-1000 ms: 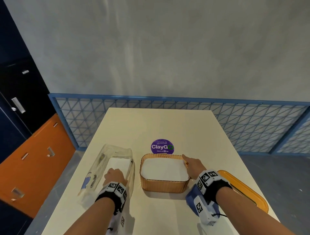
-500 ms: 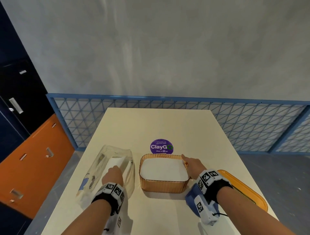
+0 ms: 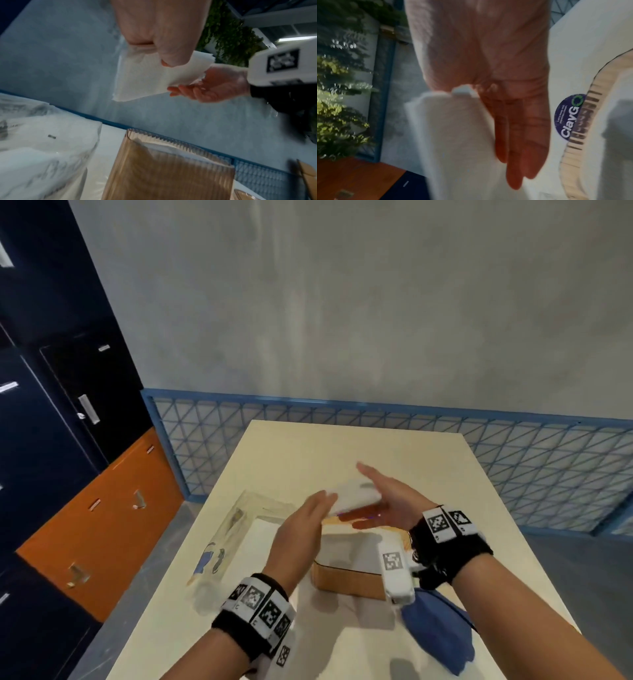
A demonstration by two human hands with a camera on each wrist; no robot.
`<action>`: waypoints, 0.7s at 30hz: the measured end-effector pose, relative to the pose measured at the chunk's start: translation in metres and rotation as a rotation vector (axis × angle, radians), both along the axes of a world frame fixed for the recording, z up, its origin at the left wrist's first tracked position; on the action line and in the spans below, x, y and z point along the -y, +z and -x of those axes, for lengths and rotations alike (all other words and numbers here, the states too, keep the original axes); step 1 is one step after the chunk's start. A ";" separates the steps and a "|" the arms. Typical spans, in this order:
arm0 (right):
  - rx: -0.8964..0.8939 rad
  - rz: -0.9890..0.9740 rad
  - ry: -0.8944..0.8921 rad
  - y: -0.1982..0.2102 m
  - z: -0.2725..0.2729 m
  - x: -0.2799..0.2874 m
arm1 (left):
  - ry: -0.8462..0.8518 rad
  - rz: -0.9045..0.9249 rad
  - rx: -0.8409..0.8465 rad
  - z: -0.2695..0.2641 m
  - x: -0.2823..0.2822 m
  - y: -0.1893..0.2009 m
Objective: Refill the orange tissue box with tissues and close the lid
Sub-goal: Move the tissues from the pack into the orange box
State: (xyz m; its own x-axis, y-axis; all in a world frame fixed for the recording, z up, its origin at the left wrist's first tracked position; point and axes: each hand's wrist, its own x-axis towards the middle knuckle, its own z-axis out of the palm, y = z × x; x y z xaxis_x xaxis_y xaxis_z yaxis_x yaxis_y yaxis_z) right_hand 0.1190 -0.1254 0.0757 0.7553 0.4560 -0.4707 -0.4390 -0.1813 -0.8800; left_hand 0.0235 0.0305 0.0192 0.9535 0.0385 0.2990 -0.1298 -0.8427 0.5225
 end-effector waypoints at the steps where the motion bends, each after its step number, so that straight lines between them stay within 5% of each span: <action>1: 0.037 0.039 -0.013 0.002 -0.002 0.000 | -0.056 0.063 -0.027 0.000 0.002 -0.004; 4: 0.297 0.308 0.008 0.001 -0.010 0.007 | -0.210 0.120 0.023 0.001 0.007 -0.022; 7: 0.601 0.483 0.097 0.009 -0.008 0.015 | -0.086 0.446 -0.031 0.001 0.010 -0.030; 10: 0.779 0.468 0.165 0.014 -0.001 0.021 | 0.097 0.840 -0.128 -0.015 0.007 -0.028; 14: 0.769 0.315 0.137 0.011 0.005 0.030 | 0.100 1.139 -0.227 -0.031 0.001 -0.014; 21: 0.588 0.237 -0.045 -0.049 0.022 0.047 | 0.108 0.872 -0.126 -0.029 0.001 -0.034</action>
